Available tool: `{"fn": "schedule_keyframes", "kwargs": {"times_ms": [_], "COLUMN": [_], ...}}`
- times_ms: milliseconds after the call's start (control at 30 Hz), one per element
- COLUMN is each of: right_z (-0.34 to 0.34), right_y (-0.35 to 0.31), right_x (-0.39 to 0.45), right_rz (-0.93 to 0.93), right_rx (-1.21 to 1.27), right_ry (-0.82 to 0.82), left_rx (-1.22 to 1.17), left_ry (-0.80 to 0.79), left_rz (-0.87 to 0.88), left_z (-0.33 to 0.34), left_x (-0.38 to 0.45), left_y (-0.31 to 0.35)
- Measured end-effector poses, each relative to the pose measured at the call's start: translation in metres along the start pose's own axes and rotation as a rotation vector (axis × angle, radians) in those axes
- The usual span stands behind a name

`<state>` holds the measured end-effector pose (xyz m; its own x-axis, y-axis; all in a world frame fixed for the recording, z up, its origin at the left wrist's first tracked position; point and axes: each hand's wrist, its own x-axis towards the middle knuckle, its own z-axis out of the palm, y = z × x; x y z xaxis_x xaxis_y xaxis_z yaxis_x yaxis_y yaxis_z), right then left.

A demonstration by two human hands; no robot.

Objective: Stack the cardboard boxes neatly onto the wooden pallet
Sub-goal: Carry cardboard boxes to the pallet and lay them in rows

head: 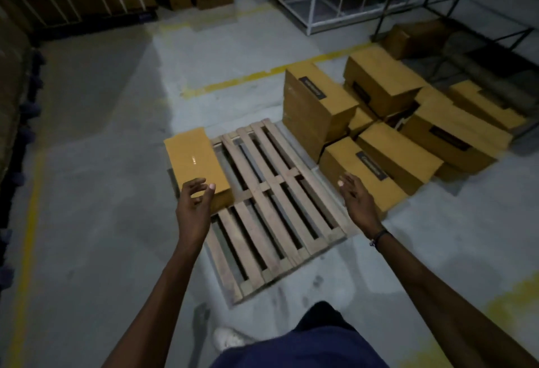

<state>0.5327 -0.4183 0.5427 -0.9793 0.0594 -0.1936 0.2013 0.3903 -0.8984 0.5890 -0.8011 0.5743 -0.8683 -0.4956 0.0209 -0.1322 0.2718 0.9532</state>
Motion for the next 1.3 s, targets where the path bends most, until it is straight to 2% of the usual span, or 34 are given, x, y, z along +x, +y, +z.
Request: {"fn": "schedule_keyframes", "kwargs": {"times_ms": [267,500,800,1000,1300], "right_z": [-0.194,-0.339,-0.429,-0.483,-0.587], "right_y": [0.083,0.125,0.162,0.18,0.171], "right_x": [0.006,0.027,0.112,0.21,0.334], "right_rz": [0.033,0.041,0.05,0.071,0.084], "right_rx": [0.034,0.08,0.098,0.072,0.019], "right_ry": [0.148,0.225,0.199,0.153,0.058], "left_rx": [-0.114,-0.175,-0.181,-0.204,-0.197], "left_ry": [-0.089,-0.248,-0.307,-0.253,-0.245], "left_rz": [-0.051,-0.052,-0.134,-0.228,-0.268], "left_z": [0.199,0.355,0.488,0.602,0.748], "left_x": [-0.064,-0.116,-0.115,-0.072,-0.043], "left_y": [0.049,0.109,0.124,0.123,0.174]}}
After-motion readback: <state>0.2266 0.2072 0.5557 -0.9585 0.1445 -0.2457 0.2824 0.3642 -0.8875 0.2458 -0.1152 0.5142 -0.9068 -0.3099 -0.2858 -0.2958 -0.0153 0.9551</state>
